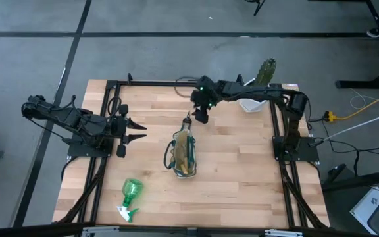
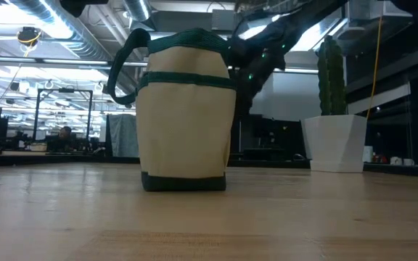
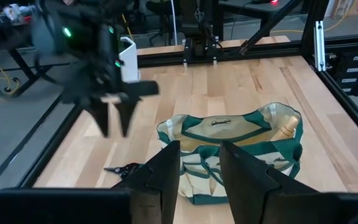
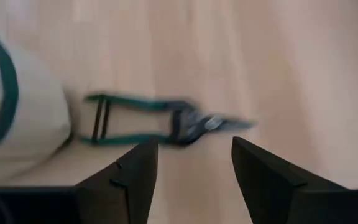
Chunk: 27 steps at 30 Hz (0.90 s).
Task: Pick & Place Garden tools in Gardening bag
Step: Put the green shear scissors into the gardening bag
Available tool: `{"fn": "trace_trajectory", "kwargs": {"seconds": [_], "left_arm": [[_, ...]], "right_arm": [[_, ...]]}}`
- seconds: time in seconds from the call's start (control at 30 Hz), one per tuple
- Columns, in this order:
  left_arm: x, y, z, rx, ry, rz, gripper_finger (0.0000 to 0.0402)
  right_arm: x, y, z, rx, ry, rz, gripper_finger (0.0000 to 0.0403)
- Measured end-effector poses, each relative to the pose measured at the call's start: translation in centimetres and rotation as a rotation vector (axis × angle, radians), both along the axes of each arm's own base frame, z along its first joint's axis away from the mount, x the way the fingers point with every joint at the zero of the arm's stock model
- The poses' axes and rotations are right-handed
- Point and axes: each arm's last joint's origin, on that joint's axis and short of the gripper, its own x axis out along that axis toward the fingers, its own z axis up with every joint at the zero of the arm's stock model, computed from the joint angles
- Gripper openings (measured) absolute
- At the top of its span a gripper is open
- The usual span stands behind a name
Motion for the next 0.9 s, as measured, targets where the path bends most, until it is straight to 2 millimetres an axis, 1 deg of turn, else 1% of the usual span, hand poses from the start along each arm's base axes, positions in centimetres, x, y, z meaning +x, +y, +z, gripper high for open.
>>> {"fn": "trace_trajectory", "kwargs": {"seconds": [0.1, 0.2, 0.3, 0.37, 0.5, 0.7, 0.8, 0.9], "left_arm": [[0.0, 0.0, 0.0, 0.000, 0.000, 0.000, 0.0111], [0.0, 0.0, 0.0, 0.000, 0.000, 0.000, 0.0111], [0.0, 0.0, 0.0, 0.000, 0.000, 0.000, 0.0108], [0.0, 0.0, 0.0, 0.000, 0.000, 0.000, 0.0107], [0.0, 0.0, 0.0, 0.000, 0.000, 0.000, 0.0109], [0.0, 0.0, 0.0, 0.000, 0.000, 0.000, 0.0111], [0.0, 0.0, 0.0, 0.000, 0.000, 0.000, 0.0108], [0.0, 0.0, 0.0, 0.000, 0.000, 0.000, 0.0107]], "right_arm": [[0.2, 1.8, -1.8, 0.034, 0.110, 0.048, 0.0206], [0.6, 3.8, -3.0, -0.002, 0.196, 0.102, 0.0206], [1.3, 5.8, -4.1, -0.075, 0.239, 0.136, 0.0206], [1.8, 7.0, -4.4, -0.093, 0.232, 0.172, 0.0206], [2.9, 9.2, -4.3, -0.112, 0.162, 0.223, 0.0206], [4.3, 11.7, -3.6, -0.131, 0.011, 0.294, 0.0206], [4.4, 12.2, -3.6, -0.152, 0.001, 0.327, 0.0206], [4.5, 11.7, -3.3, -0.167, -0.005, 0.350, 0.0206]]}}
